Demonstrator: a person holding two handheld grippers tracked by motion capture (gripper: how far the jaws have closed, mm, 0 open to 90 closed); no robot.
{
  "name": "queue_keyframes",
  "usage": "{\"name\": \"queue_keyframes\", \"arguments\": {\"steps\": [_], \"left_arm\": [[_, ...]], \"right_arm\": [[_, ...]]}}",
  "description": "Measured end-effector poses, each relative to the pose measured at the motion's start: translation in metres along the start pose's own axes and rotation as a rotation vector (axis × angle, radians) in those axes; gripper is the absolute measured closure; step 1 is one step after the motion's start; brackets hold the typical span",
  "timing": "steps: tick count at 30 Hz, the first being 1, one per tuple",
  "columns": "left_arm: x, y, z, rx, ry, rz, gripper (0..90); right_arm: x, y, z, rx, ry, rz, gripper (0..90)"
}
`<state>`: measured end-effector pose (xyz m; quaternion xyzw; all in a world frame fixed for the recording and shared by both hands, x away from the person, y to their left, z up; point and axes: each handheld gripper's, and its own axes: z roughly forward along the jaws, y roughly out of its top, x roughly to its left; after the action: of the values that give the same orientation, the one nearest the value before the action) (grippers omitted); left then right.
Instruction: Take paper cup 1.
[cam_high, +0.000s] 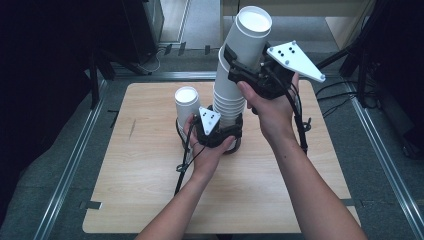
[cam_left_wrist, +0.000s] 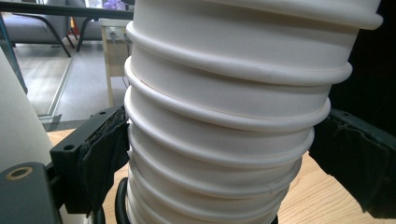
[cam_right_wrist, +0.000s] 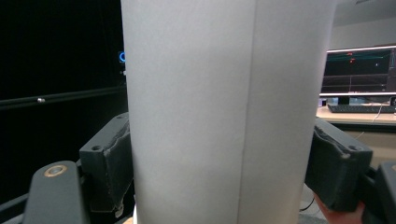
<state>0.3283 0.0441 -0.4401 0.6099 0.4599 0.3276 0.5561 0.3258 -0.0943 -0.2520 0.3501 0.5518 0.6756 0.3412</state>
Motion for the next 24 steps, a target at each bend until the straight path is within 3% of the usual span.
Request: {"name": "queue_keyframes", "arguments": {"steps": [11, 16, 24], "left_arm": [[0.0, 0.0, 0.0, 0.0, -0.002, 0.001, 6.0], [0.0, 0.0, 0.0, 0.0, -0.001, 0.001, 6.1], [0.0, 0.0, -0.001, 0.004, 0.002, 0.002, 6.2]], "right_arm": [[-0.005, 0.014, -0.016, -0.031, -0.02, -0.002, 19.4], [-0.011, 0.012, -0.026, -0.034, -0.048, -0.012, 19.4], [-0.032, 0.001, -0.046, -0.021, -0.086, 0.002, 19.4]]}}
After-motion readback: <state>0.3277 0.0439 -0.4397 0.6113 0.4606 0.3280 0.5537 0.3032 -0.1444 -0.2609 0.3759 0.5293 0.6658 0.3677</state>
